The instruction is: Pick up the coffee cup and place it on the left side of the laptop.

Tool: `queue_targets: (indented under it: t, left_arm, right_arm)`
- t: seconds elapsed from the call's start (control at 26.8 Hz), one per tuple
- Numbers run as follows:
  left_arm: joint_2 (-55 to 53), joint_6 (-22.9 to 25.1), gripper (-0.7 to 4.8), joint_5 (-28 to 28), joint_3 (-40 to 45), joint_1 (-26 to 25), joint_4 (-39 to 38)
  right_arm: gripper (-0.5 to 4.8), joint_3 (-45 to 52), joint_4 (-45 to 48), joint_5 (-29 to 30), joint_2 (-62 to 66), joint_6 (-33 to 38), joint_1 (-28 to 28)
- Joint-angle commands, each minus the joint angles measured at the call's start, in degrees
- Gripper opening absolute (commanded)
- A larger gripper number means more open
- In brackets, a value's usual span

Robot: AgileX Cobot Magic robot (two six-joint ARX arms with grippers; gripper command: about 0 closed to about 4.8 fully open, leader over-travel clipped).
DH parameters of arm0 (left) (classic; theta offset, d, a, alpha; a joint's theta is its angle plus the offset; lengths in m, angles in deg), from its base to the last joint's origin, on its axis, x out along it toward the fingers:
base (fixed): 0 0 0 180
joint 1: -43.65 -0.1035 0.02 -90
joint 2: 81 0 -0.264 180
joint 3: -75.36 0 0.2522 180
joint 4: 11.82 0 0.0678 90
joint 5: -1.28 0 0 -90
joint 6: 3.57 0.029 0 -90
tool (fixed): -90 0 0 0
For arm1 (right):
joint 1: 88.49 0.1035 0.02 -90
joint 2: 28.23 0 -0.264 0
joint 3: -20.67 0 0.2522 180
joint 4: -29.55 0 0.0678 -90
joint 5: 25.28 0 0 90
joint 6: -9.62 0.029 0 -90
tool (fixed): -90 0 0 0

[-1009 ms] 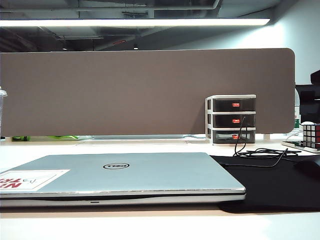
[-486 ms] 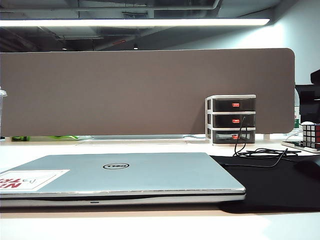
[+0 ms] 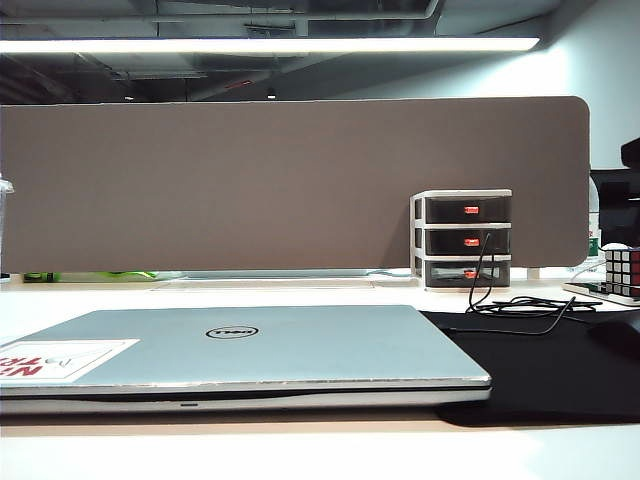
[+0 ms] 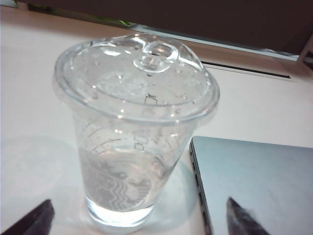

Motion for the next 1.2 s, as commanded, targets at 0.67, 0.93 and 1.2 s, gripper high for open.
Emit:
queue_targets:
  t: [0.67, 0.93, 1.2]
  left_arm:
    - [17.6, -4.8, 0.15, 7.1, -1.2, 0.0, -12.3]
    - [17.6, -4.8, -0.05, 7.1, -1.1, 0.0, -12.3]
    - [17.6, -4.8, -0.05, 4.3, -1.1, 0.0, -12.3]
  right_arm:
    - [-0.01, 0.3, 0.8, -0.1, -0.1, -0.2, 0.0]
    - [-0.01, 0.3, 1.3, -5.1, -0.1, -0.2, 0.0]
    - [-0.02, 0.3, 4.0, -16.7, -0.1, -0.2, 0.0]
